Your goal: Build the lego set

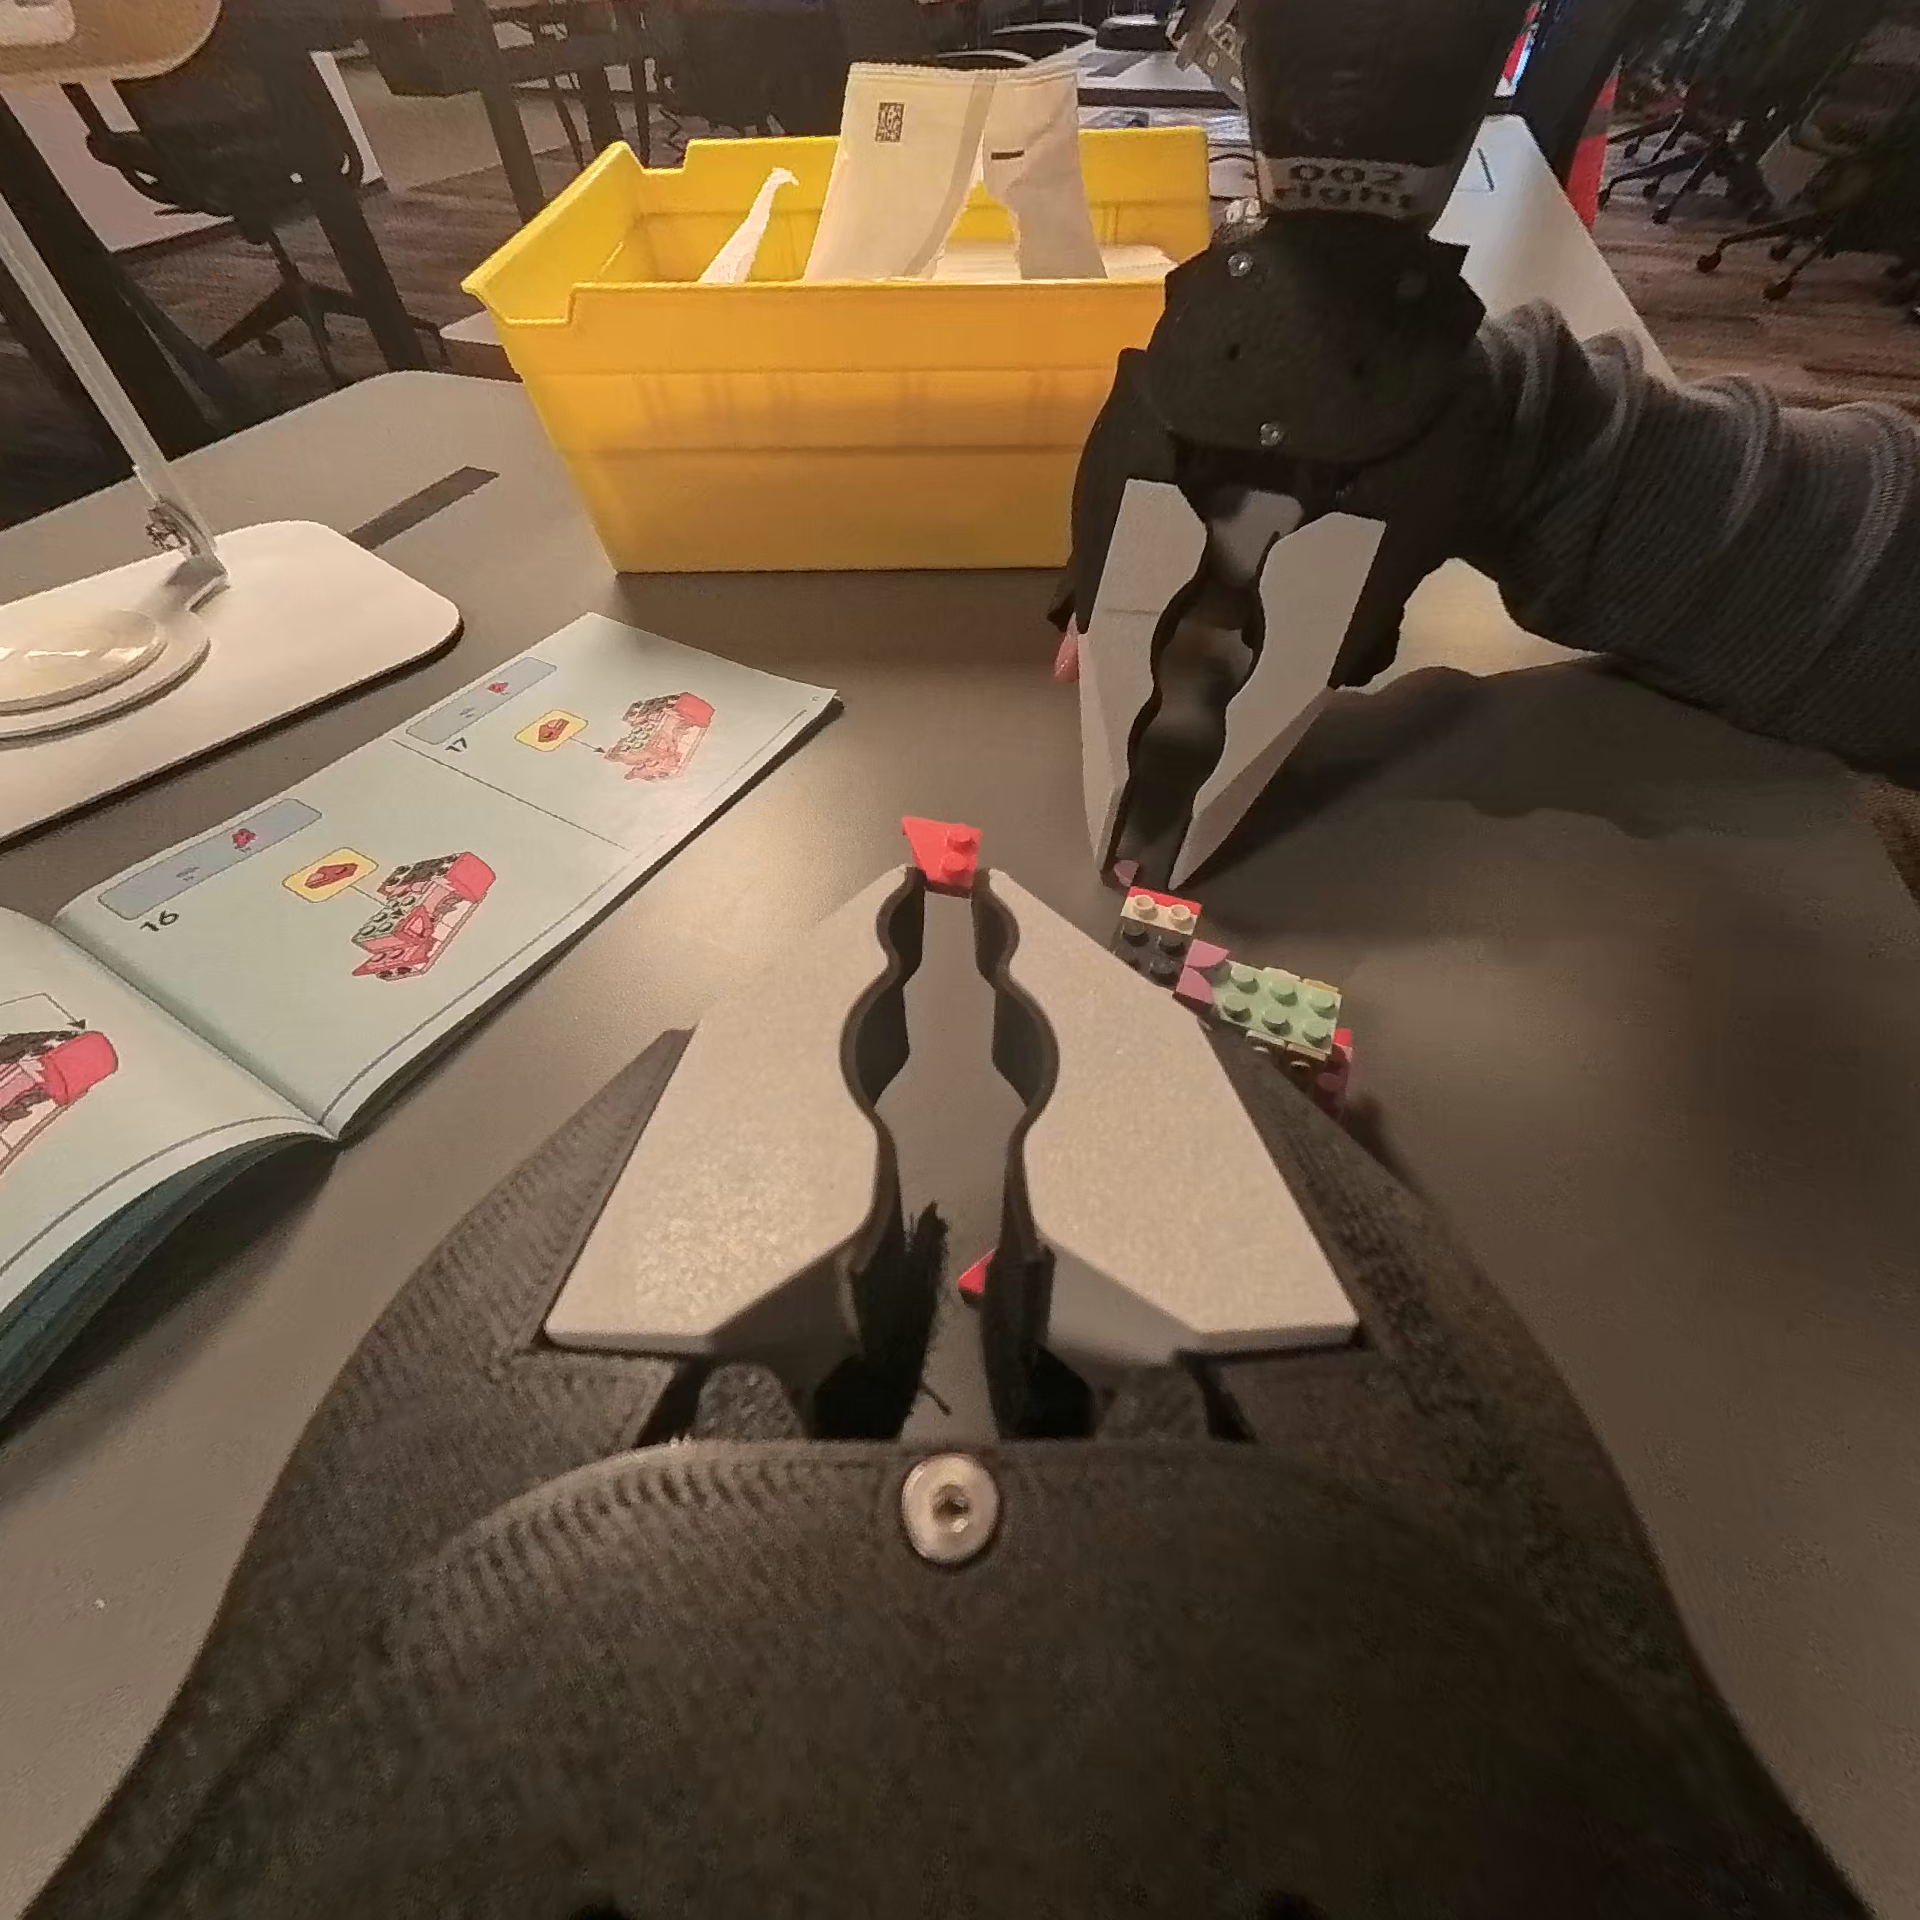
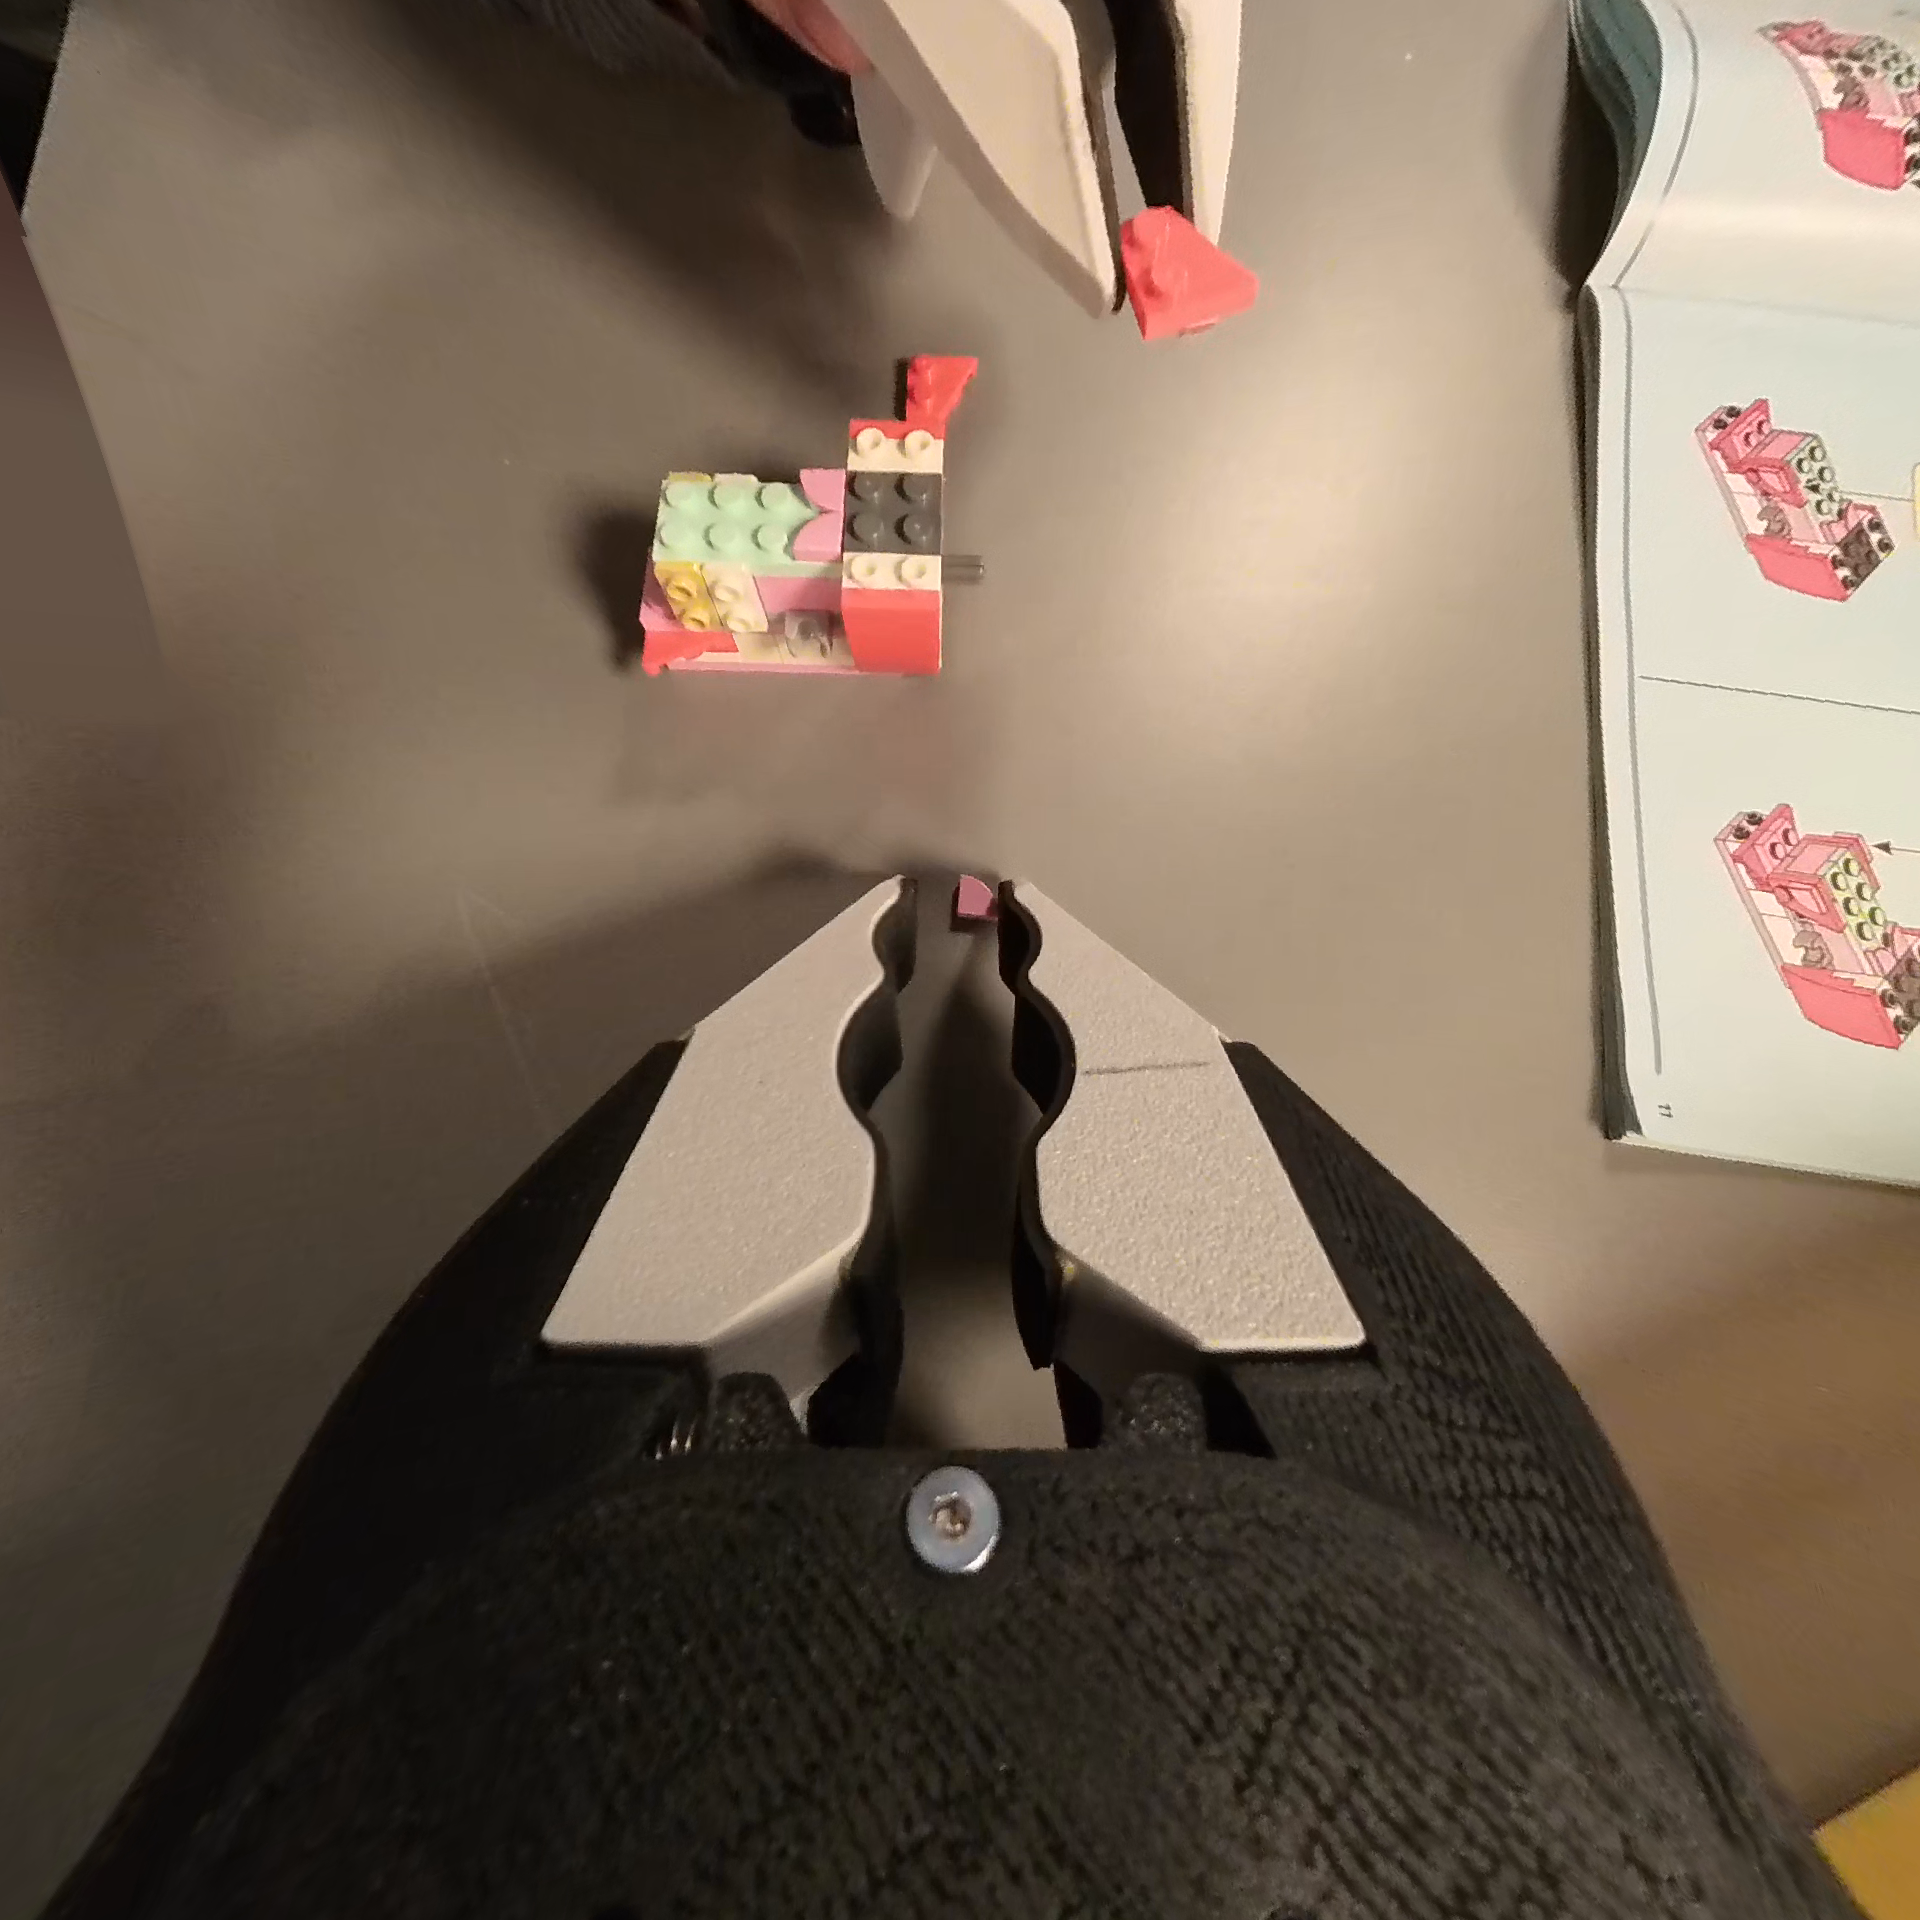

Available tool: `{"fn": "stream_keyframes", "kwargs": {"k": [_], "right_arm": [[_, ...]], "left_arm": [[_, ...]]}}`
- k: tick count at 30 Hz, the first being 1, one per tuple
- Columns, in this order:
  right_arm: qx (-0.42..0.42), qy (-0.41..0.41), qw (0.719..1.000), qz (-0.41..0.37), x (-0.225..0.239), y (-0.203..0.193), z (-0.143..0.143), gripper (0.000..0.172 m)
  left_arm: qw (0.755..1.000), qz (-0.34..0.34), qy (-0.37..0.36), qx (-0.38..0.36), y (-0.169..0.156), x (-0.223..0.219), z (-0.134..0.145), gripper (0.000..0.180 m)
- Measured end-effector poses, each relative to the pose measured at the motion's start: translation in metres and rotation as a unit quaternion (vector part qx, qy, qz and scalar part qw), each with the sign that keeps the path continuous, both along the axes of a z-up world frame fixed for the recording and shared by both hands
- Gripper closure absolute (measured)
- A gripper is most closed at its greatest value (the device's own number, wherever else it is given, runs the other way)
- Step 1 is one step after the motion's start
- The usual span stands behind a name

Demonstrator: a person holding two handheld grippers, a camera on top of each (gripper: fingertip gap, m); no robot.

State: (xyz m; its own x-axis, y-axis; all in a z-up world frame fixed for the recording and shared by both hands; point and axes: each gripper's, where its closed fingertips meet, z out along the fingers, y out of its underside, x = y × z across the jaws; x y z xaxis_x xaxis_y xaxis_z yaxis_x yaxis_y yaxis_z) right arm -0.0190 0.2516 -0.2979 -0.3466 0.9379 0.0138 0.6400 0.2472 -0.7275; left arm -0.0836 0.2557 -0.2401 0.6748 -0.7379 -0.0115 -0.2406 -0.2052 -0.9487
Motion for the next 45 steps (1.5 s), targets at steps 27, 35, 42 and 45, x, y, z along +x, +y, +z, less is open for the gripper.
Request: {"fn": "stream_keyframes", "kwargs": {"k": [27, 35, 42, 45], "right_arm": [[0.007, 0.086, 0.99, 0.108, -0.059, -0.021, 0.075, 0.167], [0.021, 0.061, 0.99, 0.123, -0.058, -0.024, 0.072, 0.167], [0.036, 0.032, 0.988, 0.147, -0.055, -0.027, 0.072, 0.167], [0.036, 0.023, 0.987, 0.156, -0.055, -0.029, 0.071, 0.167]], "left_arm": [[0.992, -0.113, -0.05, -0.026, -0.022, 0.013, 0.007, 0.173], [0.991, -0.12, -0.046, -0.029, -0.024, 0.014, 0.006, 0.173], [0.99, -0.134, -0.044, -0.029, -0.027, 0.016, 0.006, 0.173], [0.989, -0.136, -0.046, -0.031, -0.028, 0.017, 0.006, 0.173]]}}
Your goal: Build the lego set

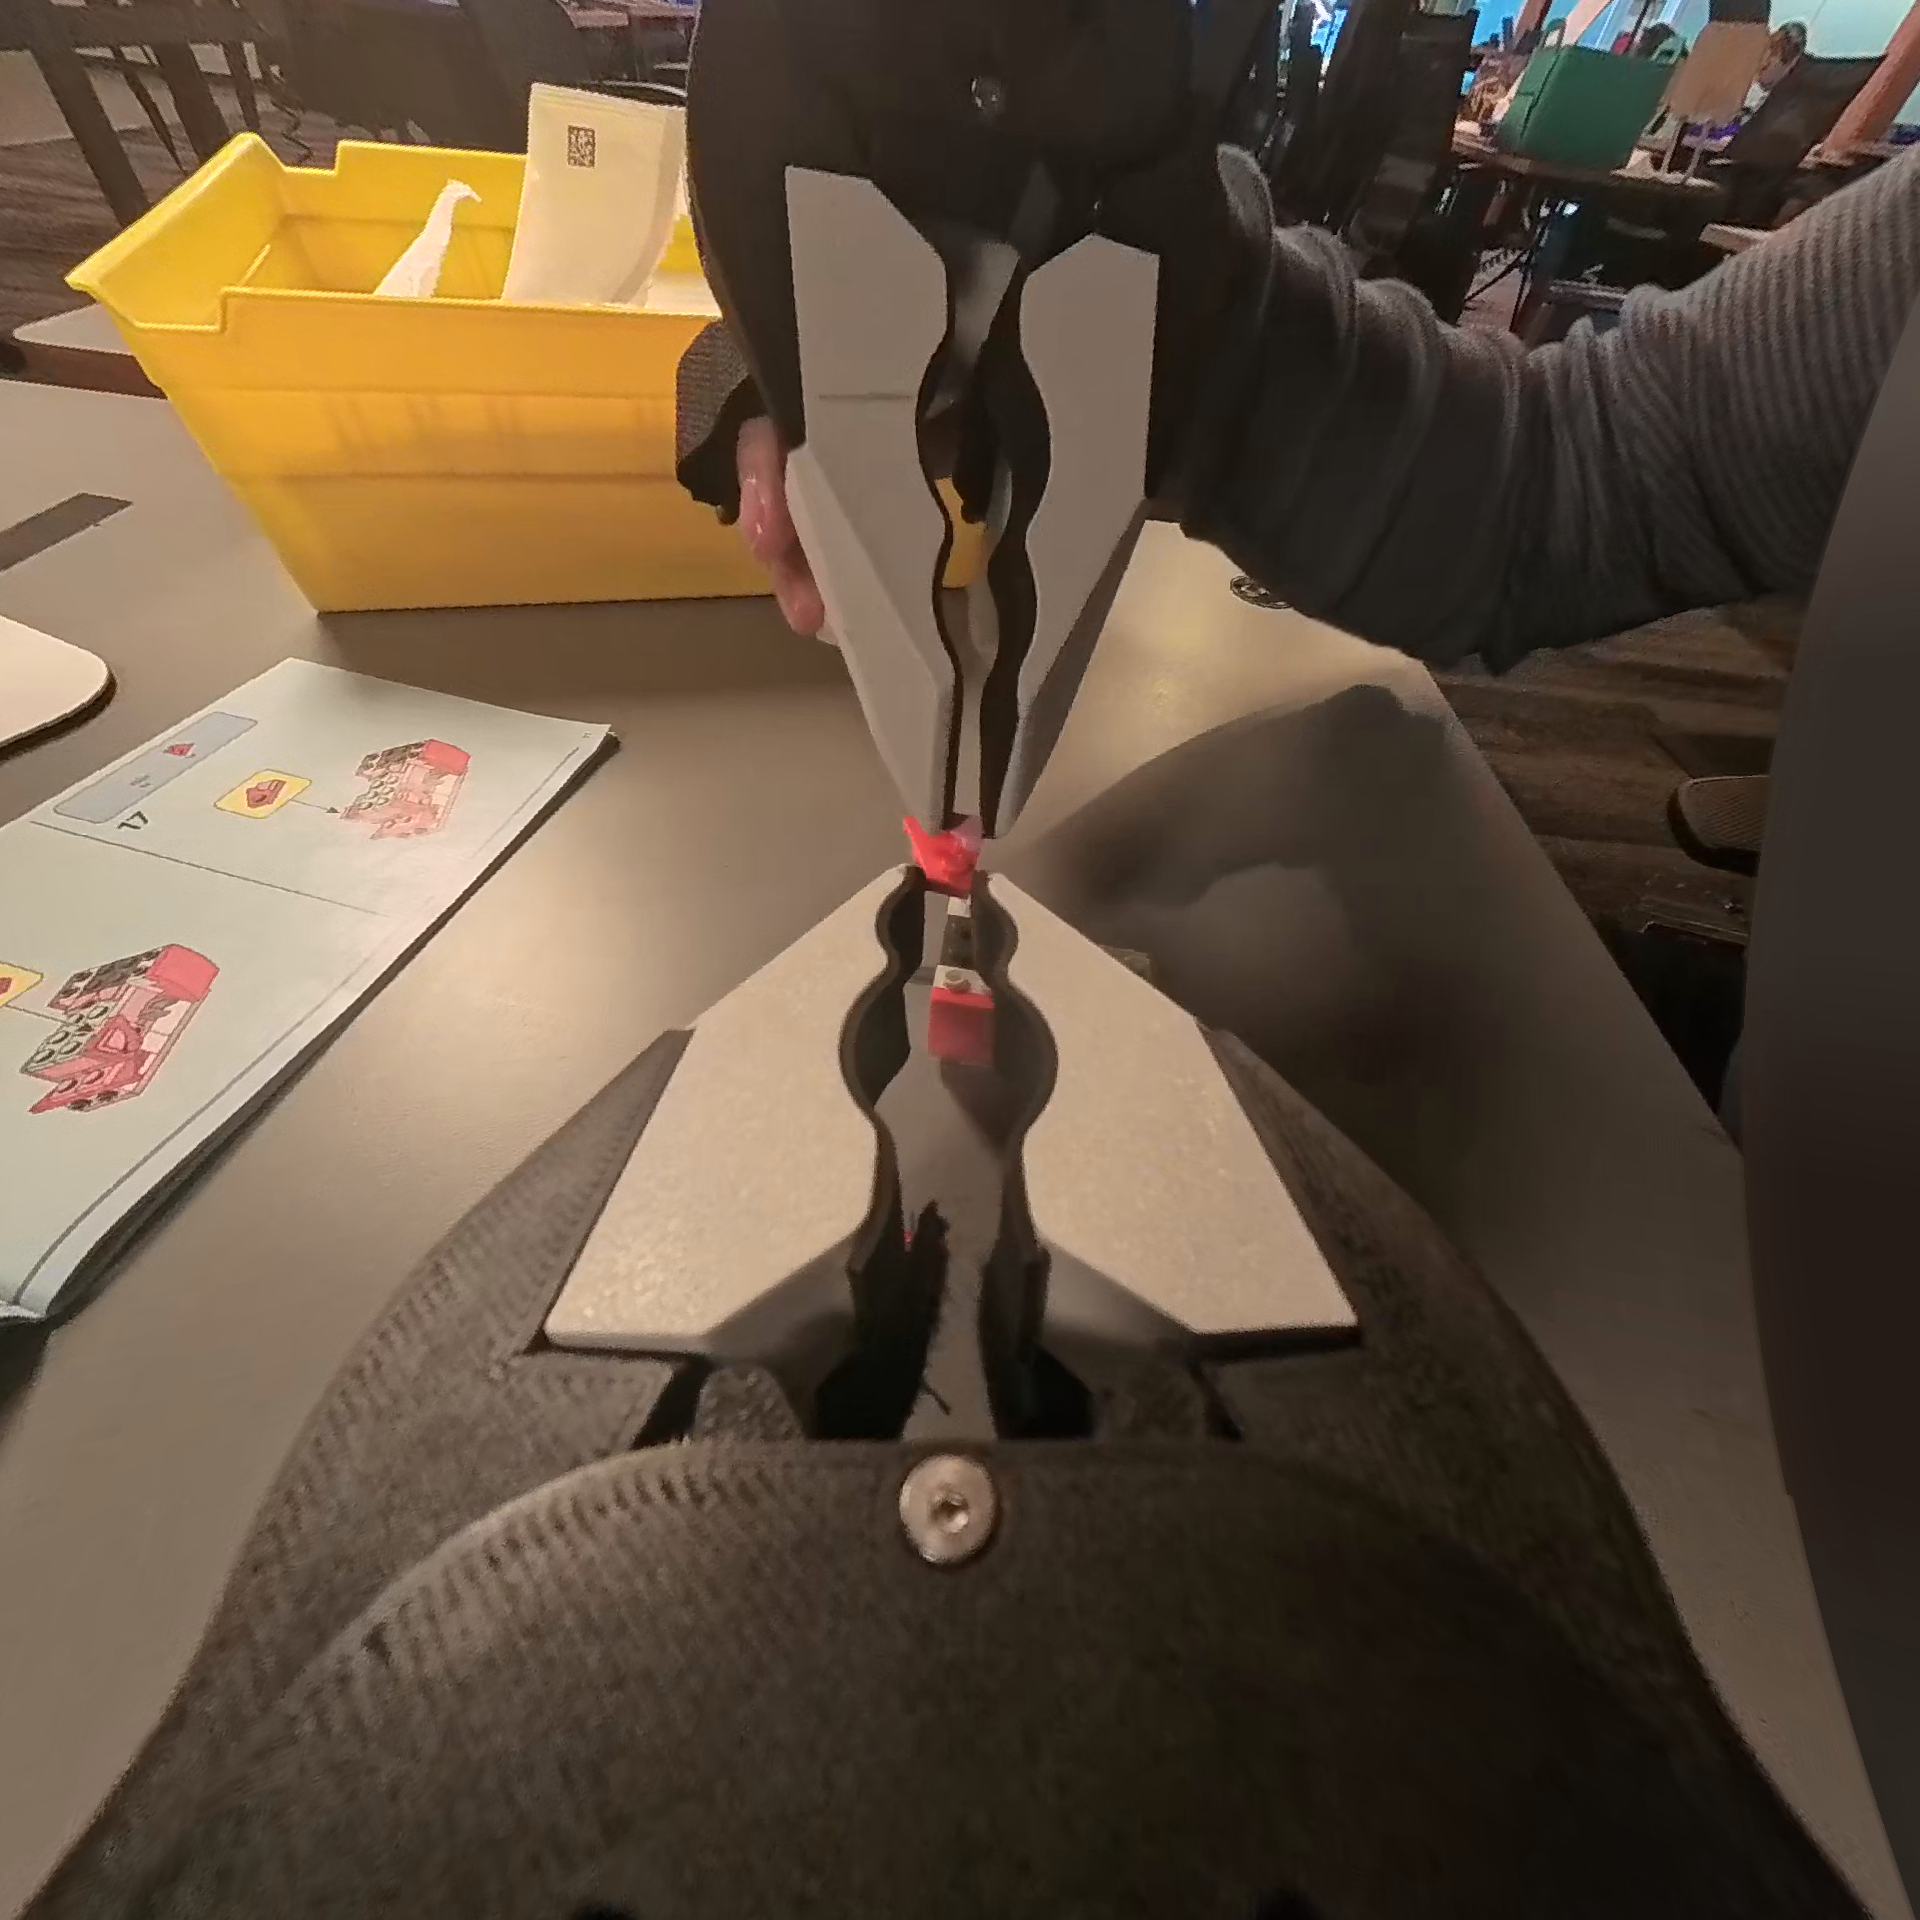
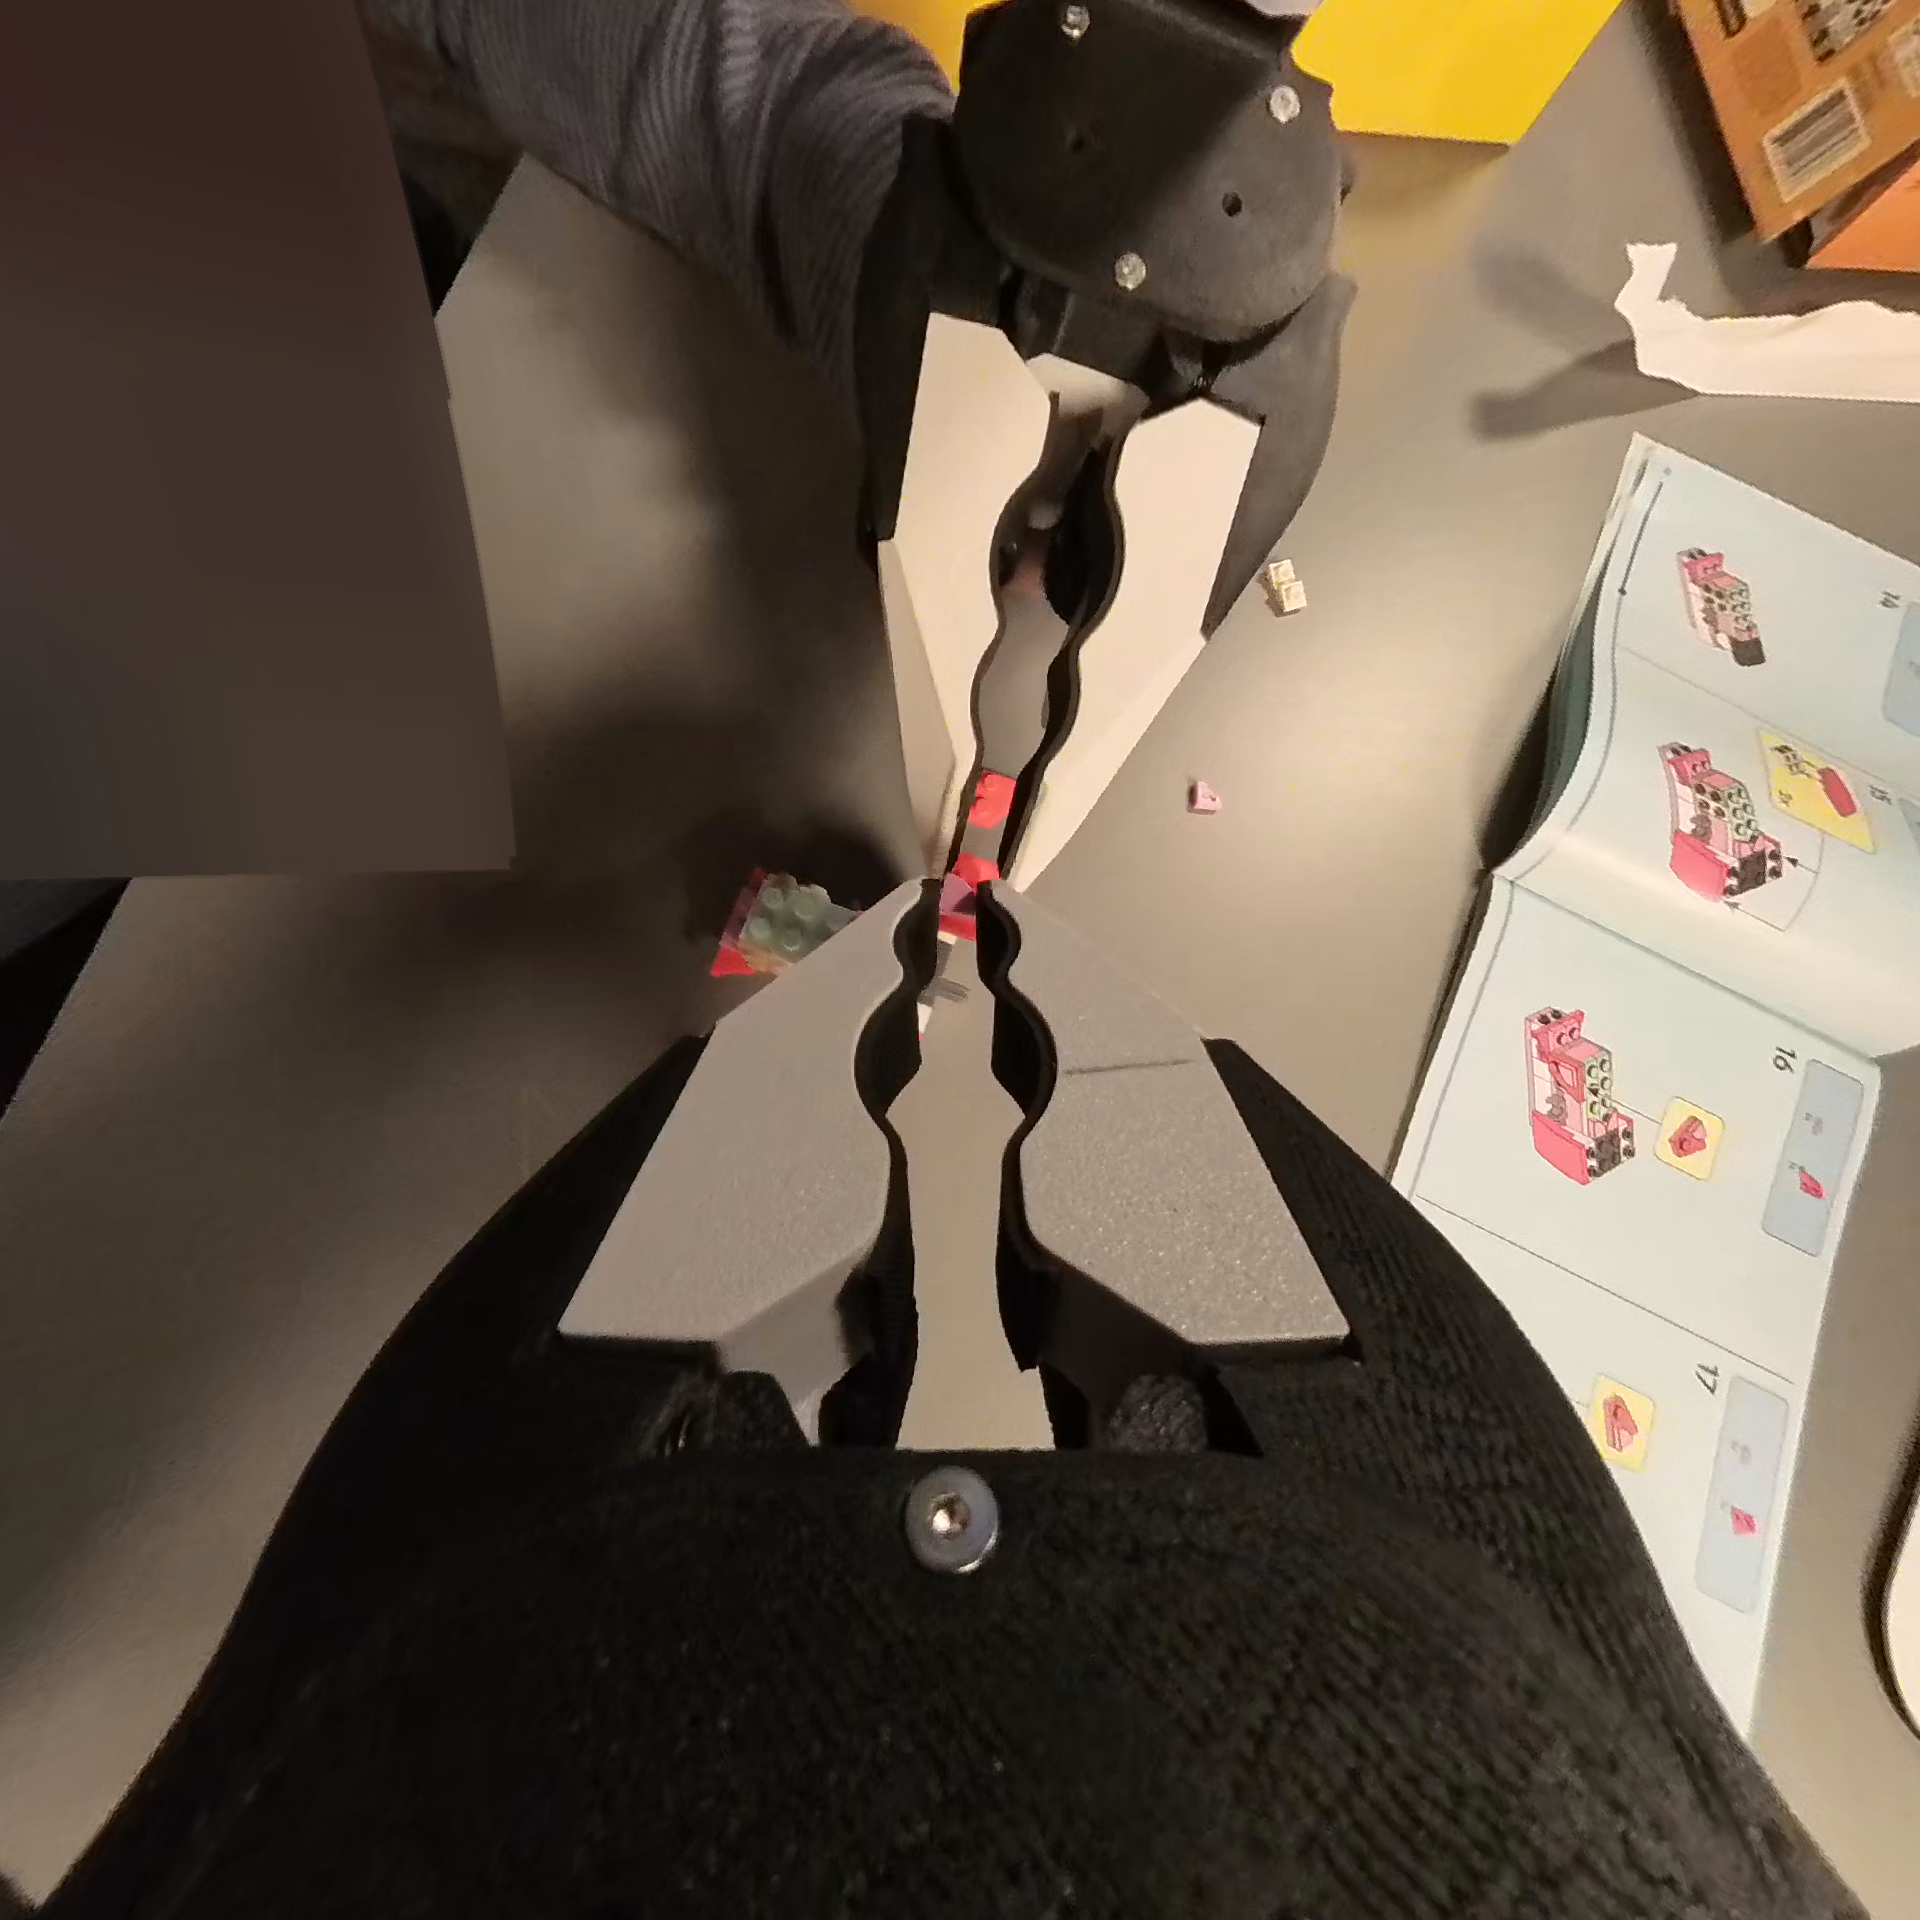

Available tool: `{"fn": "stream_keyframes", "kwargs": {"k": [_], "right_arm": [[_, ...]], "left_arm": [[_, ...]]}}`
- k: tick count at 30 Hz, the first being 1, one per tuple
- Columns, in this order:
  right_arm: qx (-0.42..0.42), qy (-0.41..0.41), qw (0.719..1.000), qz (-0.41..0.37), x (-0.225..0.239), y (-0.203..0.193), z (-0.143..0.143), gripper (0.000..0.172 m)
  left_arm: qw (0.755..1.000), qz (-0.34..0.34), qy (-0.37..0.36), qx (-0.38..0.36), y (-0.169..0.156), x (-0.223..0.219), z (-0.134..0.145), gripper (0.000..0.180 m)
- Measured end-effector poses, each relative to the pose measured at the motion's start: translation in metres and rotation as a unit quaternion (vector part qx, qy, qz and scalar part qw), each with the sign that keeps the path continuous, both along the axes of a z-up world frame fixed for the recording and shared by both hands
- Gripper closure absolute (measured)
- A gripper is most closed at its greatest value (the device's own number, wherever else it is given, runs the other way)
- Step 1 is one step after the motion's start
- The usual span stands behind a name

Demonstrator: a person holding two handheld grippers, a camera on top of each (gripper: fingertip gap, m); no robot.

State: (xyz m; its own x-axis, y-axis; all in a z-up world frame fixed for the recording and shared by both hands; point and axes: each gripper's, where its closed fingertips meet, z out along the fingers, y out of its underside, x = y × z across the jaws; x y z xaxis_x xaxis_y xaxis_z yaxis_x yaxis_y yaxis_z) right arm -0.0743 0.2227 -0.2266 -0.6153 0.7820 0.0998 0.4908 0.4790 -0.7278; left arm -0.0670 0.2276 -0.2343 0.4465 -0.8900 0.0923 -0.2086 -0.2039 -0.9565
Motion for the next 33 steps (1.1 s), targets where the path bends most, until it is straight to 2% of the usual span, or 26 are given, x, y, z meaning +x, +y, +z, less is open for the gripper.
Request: {"fn": "stream_keyframes", "kwargs": {"k": [27, 30, 33], "right_arm": [[0.024, -0.004, 1.0, 0.003, -0.002, 0.002, 0.004, 0.163], [0.027, 0.006, 1.0, -0.006, -0.002, 0.004, 0.006, 0.15], [0.043, 0.05, 0.997, -0.031, -0.002, 0.004, 0.013, 0.132]], "left_arm": [[1.0, 0.001, -0.016, -0.004, 0.0, -0.002, 0.003, 0.173], [1.0, 0.003, -0.015, -0.003, 0.001, -0.002, 0.003, 0.173], [1.0, 0.016, -0.016, -0.004, 0.004, -0.004, 0.003, 0.173]]}}
